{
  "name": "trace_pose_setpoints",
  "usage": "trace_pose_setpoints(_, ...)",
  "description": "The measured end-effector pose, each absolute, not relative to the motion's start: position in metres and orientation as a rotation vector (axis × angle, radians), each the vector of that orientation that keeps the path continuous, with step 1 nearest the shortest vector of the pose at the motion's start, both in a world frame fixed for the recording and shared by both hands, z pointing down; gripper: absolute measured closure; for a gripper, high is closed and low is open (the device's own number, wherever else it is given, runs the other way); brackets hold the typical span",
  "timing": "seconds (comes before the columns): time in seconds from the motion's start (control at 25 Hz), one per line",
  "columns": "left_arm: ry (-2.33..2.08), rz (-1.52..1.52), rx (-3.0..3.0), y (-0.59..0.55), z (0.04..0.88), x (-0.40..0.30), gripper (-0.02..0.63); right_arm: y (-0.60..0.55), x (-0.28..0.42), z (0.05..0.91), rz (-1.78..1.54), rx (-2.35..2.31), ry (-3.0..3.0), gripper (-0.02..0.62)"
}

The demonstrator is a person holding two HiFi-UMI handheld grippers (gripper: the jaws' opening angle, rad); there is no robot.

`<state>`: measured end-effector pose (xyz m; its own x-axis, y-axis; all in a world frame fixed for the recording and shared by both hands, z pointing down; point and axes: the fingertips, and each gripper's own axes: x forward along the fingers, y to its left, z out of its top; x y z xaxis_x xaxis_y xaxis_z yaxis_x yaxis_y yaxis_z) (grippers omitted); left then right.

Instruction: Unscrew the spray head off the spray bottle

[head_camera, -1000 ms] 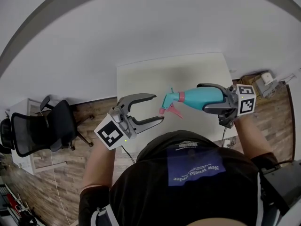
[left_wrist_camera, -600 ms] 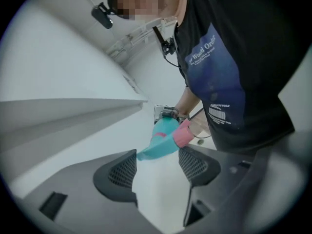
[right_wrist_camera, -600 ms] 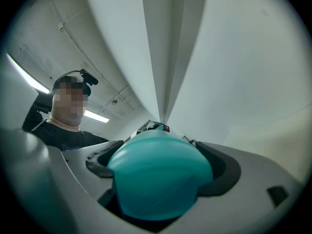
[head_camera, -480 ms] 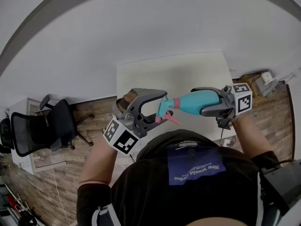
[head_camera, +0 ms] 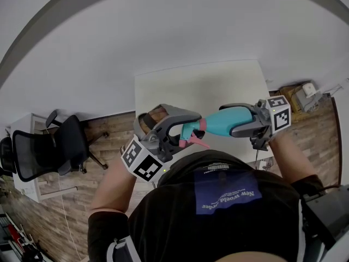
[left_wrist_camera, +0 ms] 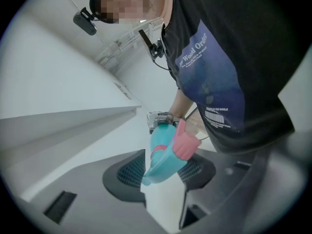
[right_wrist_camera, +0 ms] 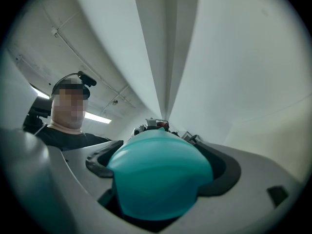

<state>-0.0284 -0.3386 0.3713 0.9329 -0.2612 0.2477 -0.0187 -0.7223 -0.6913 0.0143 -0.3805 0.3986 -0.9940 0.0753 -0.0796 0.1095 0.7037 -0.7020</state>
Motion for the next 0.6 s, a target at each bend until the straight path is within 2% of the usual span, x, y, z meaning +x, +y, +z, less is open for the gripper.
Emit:
trace_pose_setpoints(0.12,0.161,-0.464,-2.336,-0.334,0.379,-0.024,0.451,-0.379,0.015,0.402,-1.185,0.154,2.874,0.133)
trace_pose_setpoints(0.32,0.157,-0.426,-2.524,-0.333,0.378,-0.027,0.466,-0.377,0.014,0.400,-1.137,0.140,2.910,0.133)
trace_pose_setpoints(0.6,0.187,-0.219,-3.018,-0.345,0.357,-0.030,0.469,-0.374,0.011,0.385,-0.824,0.068,3.056,0.133)
